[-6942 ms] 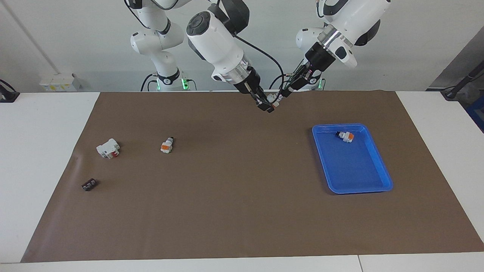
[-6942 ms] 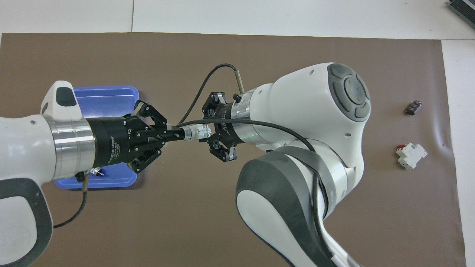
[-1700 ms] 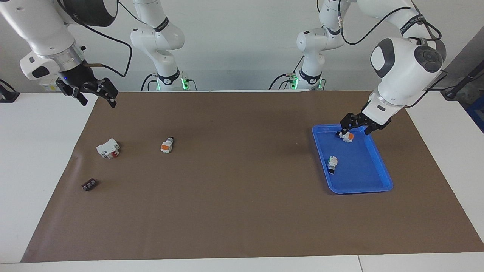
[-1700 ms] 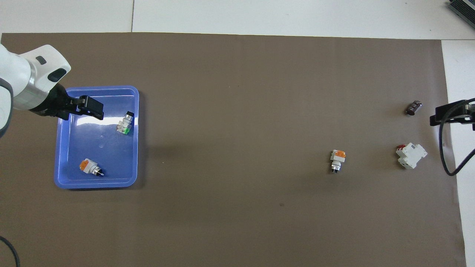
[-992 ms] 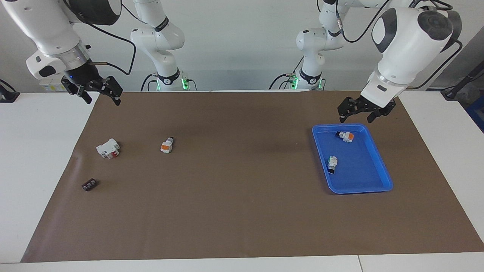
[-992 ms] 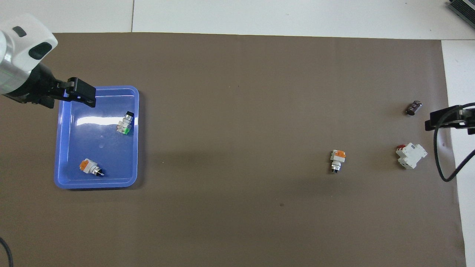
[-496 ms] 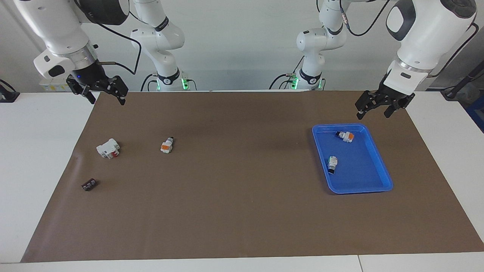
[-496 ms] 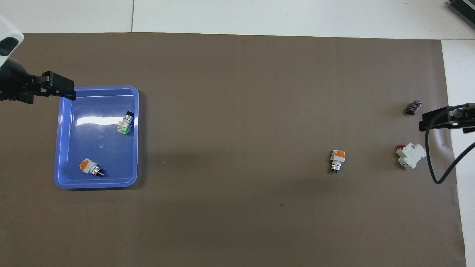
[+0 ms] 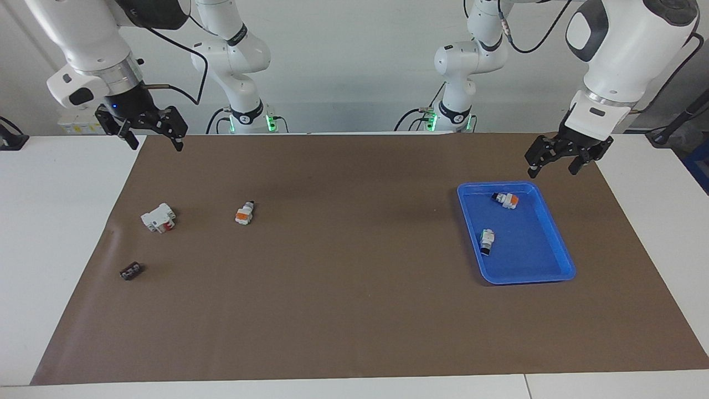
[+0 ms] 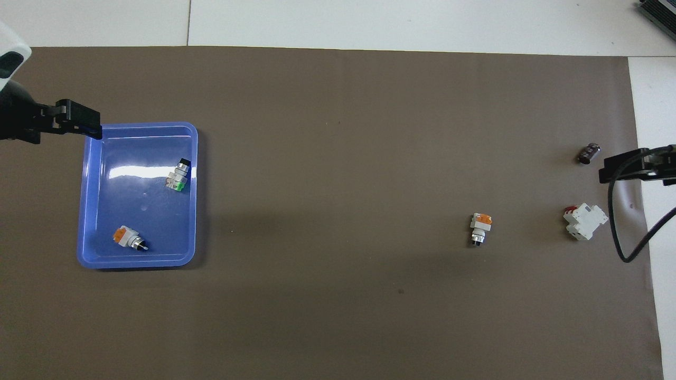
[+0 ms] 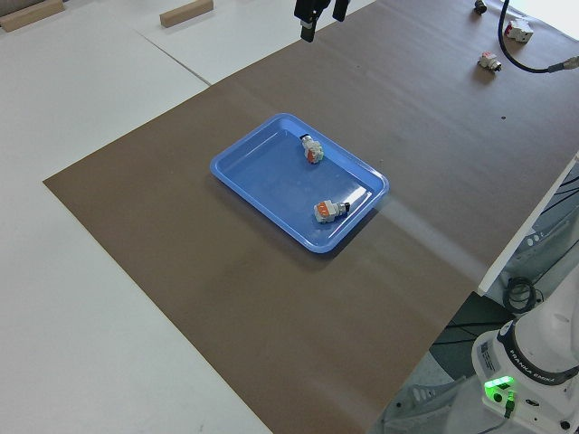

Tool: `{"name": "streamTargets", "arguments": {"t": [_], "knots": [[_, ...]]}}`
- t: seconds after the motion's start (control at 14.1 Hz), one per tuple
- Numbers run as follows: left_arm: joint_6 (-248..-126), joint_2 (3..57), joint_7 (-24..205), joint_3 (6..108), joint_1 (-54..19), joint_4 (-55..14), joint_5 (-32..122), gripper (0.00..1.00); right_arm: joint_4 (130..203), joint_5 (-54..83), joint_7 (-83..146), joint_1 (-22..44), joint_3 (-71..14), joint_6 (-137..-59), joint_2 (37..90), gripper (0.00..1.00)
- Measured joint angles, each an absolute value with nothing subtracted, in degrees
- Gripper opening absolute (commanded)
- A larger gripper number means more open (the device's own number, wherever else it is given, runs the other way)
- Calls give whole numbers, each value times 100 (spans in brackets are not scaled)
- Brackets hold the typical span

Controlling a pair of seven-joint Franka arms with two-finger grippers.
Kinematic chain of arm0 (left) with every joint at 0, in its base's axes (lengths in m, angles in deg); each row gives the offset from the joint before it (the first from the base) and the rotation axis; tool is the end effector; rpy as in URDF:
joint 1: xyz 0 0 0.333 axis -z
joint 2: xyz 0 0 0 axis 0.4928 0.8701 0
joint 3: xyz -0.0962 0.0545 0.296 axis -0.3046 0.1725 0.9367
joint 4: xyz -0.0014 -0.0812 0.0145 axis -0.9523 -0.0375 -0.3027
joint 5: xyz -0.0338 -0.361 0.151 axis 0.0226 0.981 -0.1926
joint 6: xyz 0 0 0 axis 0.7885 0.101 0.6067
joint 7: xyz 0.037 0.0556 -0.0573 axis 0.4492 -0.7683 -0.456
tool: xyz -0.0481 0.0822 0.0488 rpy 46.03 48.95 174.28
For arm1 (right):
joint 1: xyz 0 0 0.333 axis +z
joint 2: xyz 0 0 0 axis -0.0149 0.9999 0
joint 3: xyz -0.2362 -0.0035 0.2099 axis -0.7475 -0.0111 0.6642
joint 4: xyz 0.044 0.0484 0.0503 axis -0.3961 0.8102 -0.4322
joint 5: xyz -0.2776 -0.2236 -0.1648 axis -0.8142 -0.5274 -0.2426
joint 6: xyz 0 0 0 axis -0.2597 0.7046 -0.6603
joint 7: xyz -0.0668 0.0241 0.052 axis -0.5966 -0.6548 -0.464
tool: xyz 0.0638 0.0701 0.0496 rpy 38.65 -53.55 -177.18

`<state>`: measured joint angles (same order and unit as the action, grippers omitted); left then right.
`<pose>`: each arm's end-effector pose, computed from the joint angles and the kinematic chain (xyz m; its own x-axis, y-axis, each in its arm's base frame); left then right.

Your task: Turn and place switch with both arms

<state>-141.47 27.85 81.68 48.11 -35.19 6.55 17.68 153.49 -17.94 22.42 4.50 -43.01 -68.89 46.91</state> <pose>0.5961 -0.0505 0.6186 0.9986 0.0105 0.0511 0.0111 -0.9999 -0.0125 0.5428 -0.0259 0.6320 0.9982 -0.0591 -0.0133 -0.0588 -0.9980 0.0230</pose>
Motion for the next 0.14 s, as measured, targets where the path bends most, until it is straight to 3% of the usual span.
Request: {"name": "streamTargets", "arguments": {"t": [0.14], "knots": [[-14147,2785,8168,4801,-3510,647,1741,100,15353,-1794,2242,450,-4307,-6880,4691,100]]}}
